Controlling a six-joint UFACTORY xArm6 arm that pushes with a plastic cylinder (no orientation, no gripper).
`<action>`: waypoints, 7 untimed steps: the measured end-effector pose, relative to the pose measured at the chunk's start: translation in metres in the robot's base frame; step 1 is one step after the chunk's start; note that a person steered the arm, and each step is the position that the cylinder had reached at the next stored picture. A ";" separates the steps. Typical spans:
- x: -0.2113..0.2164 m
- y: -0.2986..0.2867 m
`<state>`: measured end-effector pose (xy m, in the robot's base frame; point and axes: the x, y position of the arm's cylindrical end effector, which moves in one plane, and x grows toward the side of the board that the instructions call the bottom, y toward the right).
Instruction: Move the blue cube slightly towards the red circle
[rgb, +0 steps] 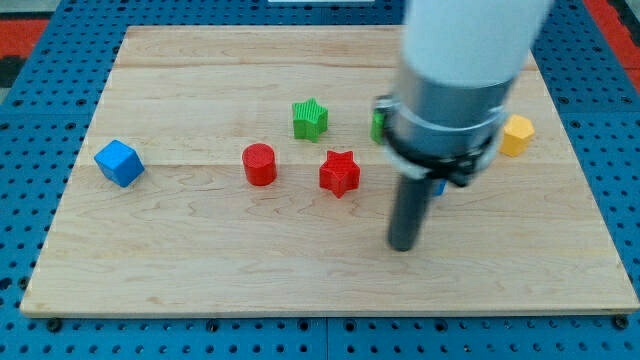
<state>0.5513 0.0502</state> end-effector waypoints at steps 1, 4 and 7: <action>-0.009 -0.080; -0.067 -0.315; -0.090 -0.275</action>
<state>0.4618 -0.2249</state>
